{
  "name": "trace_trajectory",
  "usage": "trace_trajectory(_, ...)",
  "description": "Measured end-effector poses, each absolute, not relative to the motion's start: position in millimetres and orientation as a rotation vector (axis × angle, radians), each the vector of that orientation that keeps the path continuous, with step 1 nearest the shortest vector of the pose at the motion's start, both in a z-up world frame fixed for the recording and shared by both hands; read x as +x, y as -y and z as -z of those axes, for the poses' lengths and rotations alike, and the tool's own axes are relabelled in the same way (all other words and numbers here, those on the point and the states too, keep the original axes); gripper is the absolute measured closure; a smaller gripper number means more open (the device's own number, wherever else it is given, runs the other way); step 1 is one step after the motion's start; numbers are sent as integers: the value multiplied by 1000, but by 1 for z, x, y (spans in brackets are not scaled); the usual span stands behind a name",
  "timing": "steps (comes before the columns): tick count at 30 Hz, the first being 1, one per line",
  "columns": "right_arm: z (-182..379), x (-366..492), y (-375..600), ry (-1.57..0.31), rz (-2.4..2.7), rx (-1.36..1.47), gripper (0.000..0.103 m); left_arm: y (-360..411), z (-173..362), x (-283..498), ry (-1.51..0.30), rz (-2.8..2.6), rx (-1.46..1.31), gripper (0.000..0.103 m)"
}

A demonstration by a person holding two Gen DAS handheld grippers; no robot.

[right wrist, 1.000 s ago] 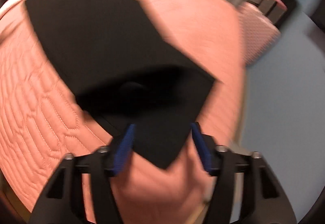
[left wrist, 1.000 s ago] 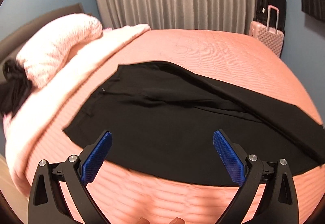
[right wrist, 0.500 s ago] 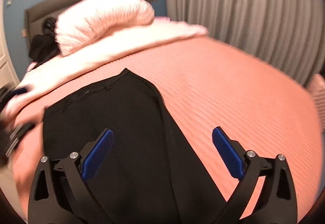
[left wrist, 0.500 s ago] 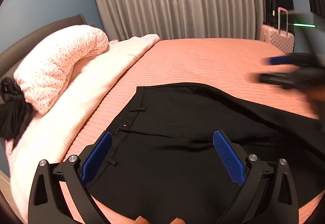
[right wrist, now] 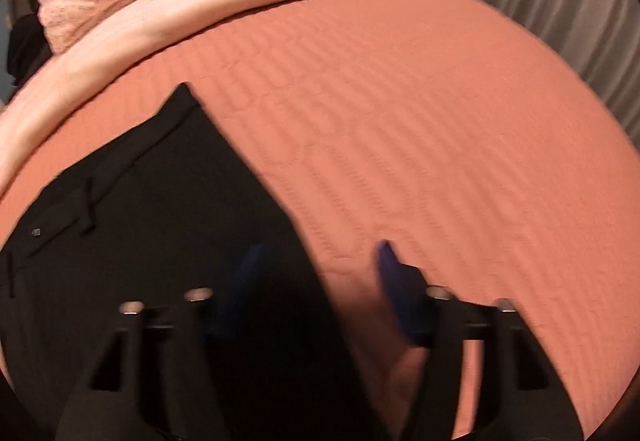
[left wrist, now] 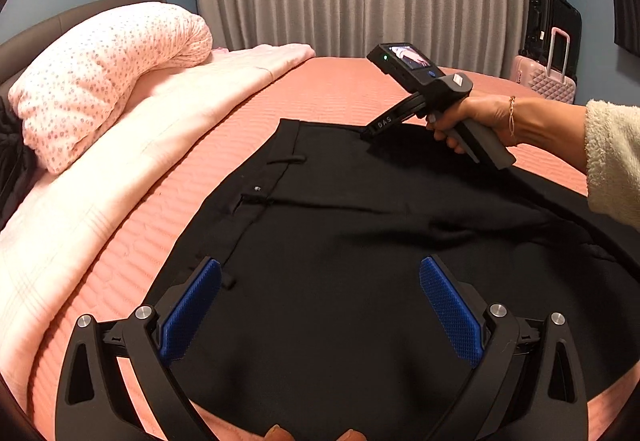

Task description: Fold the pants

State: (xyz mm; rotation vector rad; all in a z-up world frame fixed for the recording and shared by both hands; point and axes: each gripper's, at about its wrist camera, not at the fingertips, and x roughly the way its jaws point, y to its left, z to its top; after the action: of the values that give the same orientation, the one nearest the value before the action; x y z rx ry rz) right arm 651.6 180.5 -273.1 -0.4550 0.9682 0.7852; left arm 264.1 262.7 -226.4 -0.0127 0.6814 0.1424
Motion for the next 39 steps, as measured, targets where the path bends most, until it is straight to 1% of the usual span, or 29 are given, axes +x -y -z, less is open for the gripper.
trace_trajectory(1, 269, 645, -182, -964, -786, -473, 98, -264, 227, 263, -684, -144, -10, 5)
trace_trajectory(4, 247, 616, -183, -907, -810, -509, 100, -268, 224, 255, -684, -150, -9, 5)
trace_trajectory(7, 226, 607, -176, -864, -820, -469, 99, -275, 215, 244, -682, -159, -47, 5)
trace_trajectory(8, 223, 616, -178, -878, -821, -441, 99, -277, 213, 241, -685, -161, -58, 5)
trace_trajectory(9, 225, 629, -176, -944, -836, -378, 97, -279, 211, 237, -688, -160, -68, 5)
trace_trajectory(10, 228, 637, -177, -964, -821, -354, 95, -279, 211, 234, -689, -161, -68, 5)
trace_trajectory(11, 232, 644, -176, -959, -794, -345, 88, -280, 211, 232, -691, -168, -63, 5)
trace_trajectory(12, 239, 651, -177, -965, -777, -333, 62, -281, 211, 229, -693, -178, -54, 5)
trace_trajectory(13, 245, 658, -180, -970, -743, -328, 29, -282, 213, 227, -698, -179, -51, 5)
trace_trajectory(14, 251, 663, -187, -961, -707, -345, 18, -284, 215, 226, -703, -181, -51, 5)
trace_trajectory(15, 257, 663, -195, -961, -703, -365, 10, -286, 218, 223, -708, -188, -56, 5)
trace_trajectory(17, 273, 665, -205, -993, -705, -418, 11, -288, 222, 221, -714, -189, -64, 5)
trace_trajectory(18, 278, 664, -209, -1003, -739, -407, 22, -290, 225, 219, -714, -193, -69, 5)
trace_trajectory(19, 276, 661, -211, -996, -783, -377, 42, -290, 226, 218, -714, -194, -71, 5)
trace_trajectory(20, 273, 657, -211, -992, -807, -370, 56, -290, 228, 218, -715, -195, -71, 5)
trace_trajectory(21, 265, 644, -215, -977, -812, -409, 93, -290, 229, 216, -714, -201, -67, 5)
trace_trajectory(22, 258, 632, -217, -940, -807, -455, 98, -290, 228, 215, -712, -207, -62, 5)
trace_trajectory(25, 224, 588, -215, -861, -857, -473, 99, -292, 219, 204, -696, -207, -83, 5)
trace_trajectory(28, 179, 517, -204, -782, -948, -446, 99, -298, 198, 185, -676, -204, -123, 5)
trace_trajectory(30, 158, 458, -195, -756, -1028, -429, 99, -302, 181, 167, -663, -216, -125, 5)
trace_trajectory(32, 153, 408, -190, -777, -1073, -410, 99, -305, 166, 146, -649, -229, -123, 5)
trace_trajectory(34, 168, 361, -193, -825, -1110, -407, 99, -310, 153, 123, -658, -248, -127, 5)
trace_trajectory(35, 184, 336, -197, -851, -1135, -419, 99, -312, 150, 117, -664, -250, -131, 5)
trace_trajectory(39, 254, 294, -210, -1004, -1173, -405, 99, -317, 149, 93, -718, -289, -129, 5)
